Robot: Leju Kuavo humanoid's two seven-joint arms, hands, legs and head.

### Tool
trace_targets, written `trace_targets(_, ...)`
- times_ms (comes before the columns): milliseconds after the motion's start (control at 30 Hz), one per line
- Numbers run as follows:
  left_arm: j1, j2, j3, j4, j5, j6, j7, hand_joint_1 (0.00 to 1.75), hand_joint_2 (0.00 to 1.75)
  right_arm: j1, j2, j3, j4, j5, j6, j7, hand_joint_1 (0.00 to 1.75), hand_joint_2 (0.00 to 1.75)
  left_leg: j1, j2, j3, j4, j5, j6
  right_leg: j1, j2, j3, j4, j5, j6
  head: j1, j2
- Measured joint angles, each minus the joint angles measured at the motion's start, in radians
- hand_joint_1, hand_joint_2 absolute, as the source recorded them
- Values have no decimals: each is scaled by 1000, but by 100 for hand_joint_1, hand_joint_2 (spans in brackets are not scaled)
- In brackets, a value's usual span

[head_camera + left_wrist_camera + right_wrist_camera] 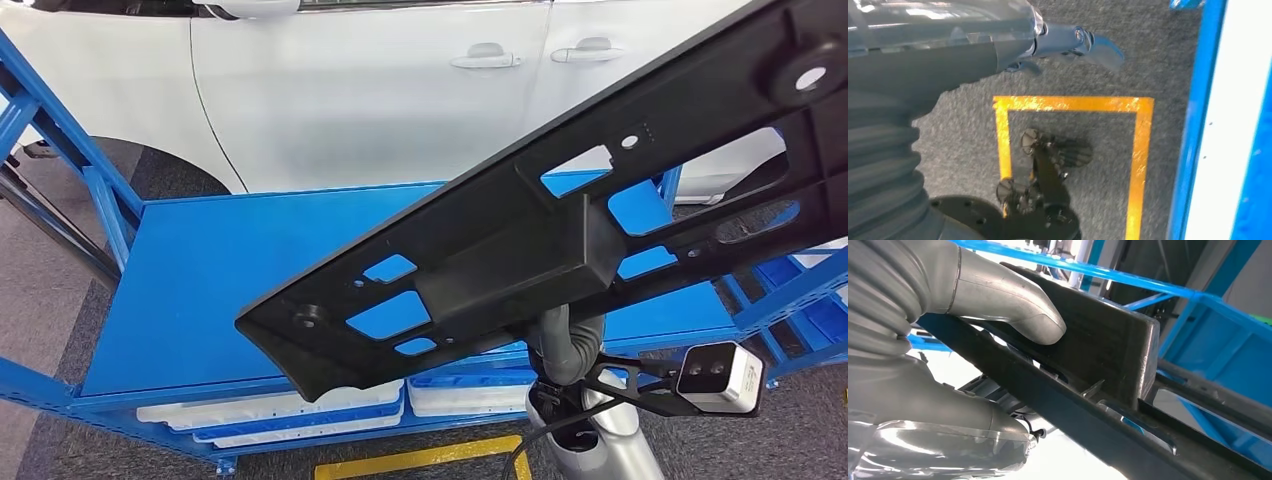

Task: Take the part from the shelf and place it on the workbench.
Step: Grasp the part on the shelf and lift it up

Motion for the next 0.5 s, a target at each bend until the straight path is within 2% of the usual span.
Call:
trace_targets(67, -1, -1, -1, 0, -6, 0, 6, 0, 175, 5, -2, -1, -19, 11, -5, 2, 175, 175, 0, -2, -7, -1, 10, -8, 4, 0, 95, -151, 45, -9, -1, 0)
trace_targets(100, -1, -1, -1, 0, -10, 0, 8, 0, 175, 12, -4, -2, -30, 20, -9, 0, 175, 175, 0, -4, -8, -2, 16, -14, 7, 1, 123, -200, 58, -14, -1, 0)
trace_targets(133, -2, -1, -2, 0, -14, 0, 11, 0, 175, 20, -6, -3, -39, 29, -13, -3, 175, 175, 0, -4, -8, -5, 21, -20, 11, 1, 135, -224, 63, -18, -1, 0)
trace_targets(200, -1, -1, -3, 0, -19, 1, 18, 0, 175, 42, -13, -5, -51, 41, -16, -13, 175, 175, 1, -4, -8, -12, 33, -34, 14, 2, 128, -232, 75, -29, -1, 0)
trace_targets(233, -1, -1, -3, 0, -20, 1, 23, 0, 175, 50, -15, -6, -54, 43, -15, -18, 175, 175, 2, -4, -12, -10, 30, -40, 13, 0, 124, -238, 83, -36, -1, 0)
trace_targets(267, 0, 1, -3, 0, -19, 2, 29, 0, 175, 57, -17, -6, -55, 45, -14, -22, 175, 175, 2, -3, -19, 4, 10, -44, 11, -1, 117, -242, 94, -46, -2, 0)
trace_targets(300, 0, 2, -3, 0, -18, 3, 35, 0, 175, 62, -18, -6, -56, 45, -13, -25, 175, 175, 1, -3, -32, 38, -26, -46, 9, -3, 109, -247, 105, -53, -3, 0)
trace_targets(333, 0, 4, -3, 0, -17, 4, 40, 0, 175, 65, -18, -6, -56, 44, -13, -27, 175, 175, 2, -3, -49, 93, -75, -47, 10, -4, 99, -247, 114, -58, -4, 0)
trace_targets(367, 0, 5, -3, 0, -15, 4, 45, 0, 175, 69, -19, -5, -56, 43, -13, -28, 175, 175, 2, -3, -67, 160, -124, -48, 13, -4, 87, -247, 122, -62, -5, 0)
trace_targets(400, 0, 5, -3, 0, -14, 5, 47, 0, 175, 72, -19, -6, -56, 43, -13, -28, 175, 175, 2, -3, -80, 222, -156, -50, 15, -5, 75, -245, 130, -63, -6, 0)
trace_targets(433, 0, 6, -3, 0, -12, 6, 49, 0, 175, 74, -20, -6, -56, 42, -13, -29, 175, 175, 2, -3, -81, 262, -166, -50, 18, -6, 63, -242, 138, -63, -6, 0)
trace_targets(467, 0, 8, -3, 0, -11, 7, 49, 0, 175, 76, -21, -6, -55, 42, -13, -30, 175, 175, 2, -2, -65, 267, -156, -50, 19, -6, 50, -238, 145, -63, -6, 0)
trace_targets(500, 0, 9, -3, 0, -11, 8, 49, 0, 175, 77, -22, -6, -55, 41, -13, -30, 175, 175, 1, -2, -31, 233, -133, -48, 20, -6, 38, -233, 151, -61, -7, 0)
